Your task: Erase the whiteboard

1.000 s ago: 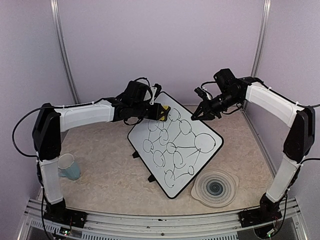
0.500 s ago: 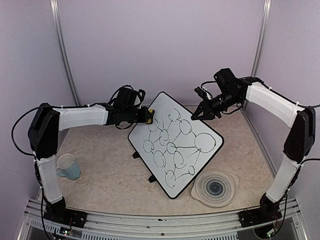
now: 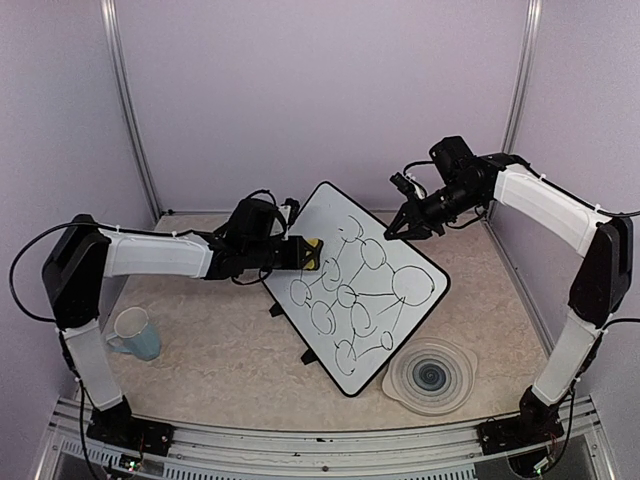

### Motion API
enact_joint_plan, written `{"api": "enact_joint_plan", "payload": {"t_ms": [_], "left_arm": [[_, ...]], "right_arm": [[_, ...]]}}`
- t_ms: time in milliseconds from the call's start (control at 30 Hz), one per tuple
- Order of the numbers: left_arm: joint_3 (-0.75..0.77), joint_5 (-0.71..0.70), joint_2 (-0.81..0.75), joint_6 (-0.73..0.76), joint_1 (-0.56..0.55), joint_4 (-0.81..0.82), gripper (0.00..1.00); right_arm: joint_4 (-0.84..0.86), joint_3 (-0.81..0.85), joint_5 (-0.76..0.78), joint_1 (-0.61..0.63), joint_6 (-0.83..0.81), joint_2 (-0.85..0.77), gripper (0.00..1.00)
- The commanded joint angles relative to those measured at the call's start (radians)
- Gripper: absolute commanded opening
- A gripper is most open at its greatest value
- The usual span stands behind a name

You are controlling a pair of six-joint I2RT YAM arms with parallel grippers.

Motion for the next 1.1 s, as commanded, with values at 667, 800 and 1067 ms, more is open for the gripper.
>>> {"api": "enact_joint_plan", "payload": {"t_ms": [667, 800, 1067], "left_arm": [[0.179, -0.109, 0.104, -0.001, 0.005, -0.164, 0.0], [0.201, -0.155, 0.172, -0.068, 0.079, -0.218, 0.0], [-0.016, -0.043, 0.1, -0.009, 0.057, -0.121, 0.0]], "right_arm": [[0.079, -0.04, -0.032, 0.017, -0.072, -0.051, 0.0], [0.082, -0.045, -0.033, 0.017, -0.073, -0.054, 0.0], [0.071, -0.03, -0.022, 0.017, -0.083, -0.045, 0.0]]}}
